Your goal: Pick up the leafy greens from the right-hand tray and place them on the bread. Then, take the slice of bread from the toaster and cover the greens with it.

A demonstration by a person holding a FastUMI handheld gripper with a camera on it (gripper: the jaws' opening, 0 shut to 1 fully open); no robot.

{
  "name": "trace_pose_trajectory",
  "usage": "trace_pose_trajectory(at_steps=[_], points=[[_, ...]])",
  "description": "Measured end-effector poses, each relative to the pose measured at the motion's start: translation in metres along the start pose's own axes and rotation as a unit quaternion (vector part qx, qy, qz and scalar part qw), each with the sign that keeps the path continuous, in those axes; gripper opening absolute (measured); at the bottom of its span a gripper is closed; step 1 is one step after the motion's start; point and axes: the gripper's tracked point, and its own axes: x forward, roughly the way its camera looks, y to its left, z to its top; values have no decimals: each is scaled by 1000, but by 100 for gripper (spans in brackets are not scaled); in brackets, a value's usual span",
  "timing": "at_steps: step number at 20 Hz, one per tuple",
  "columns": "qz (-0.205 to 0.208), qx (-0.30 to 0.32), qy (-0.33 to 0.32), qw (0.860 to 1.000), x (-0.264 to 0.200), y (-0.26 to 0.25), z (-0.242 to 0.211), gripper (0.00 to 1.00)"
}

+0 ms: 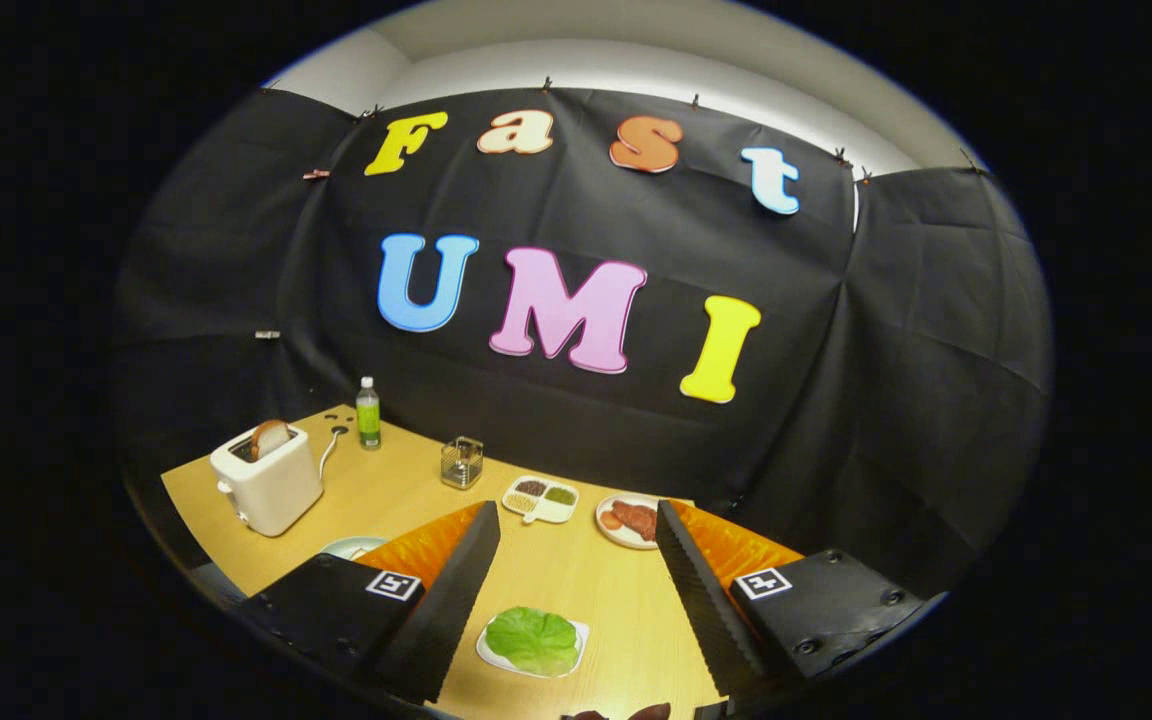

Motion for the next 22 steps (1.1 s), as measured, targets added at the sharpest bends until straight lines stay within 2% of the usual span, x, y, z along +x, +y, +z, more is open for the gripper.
trace_pose_trajectory(at_steps=[6, 12, 17, 22], points=[[80, -47, 99, 991, 36, 17, -108, 98], [136, -44, 180, 973, 67, 31, -200, 94], [153, -21, 237, 959, 93, 35, -256, 89], [168, -8, 288, 943, 97, 45, -306, 76]])
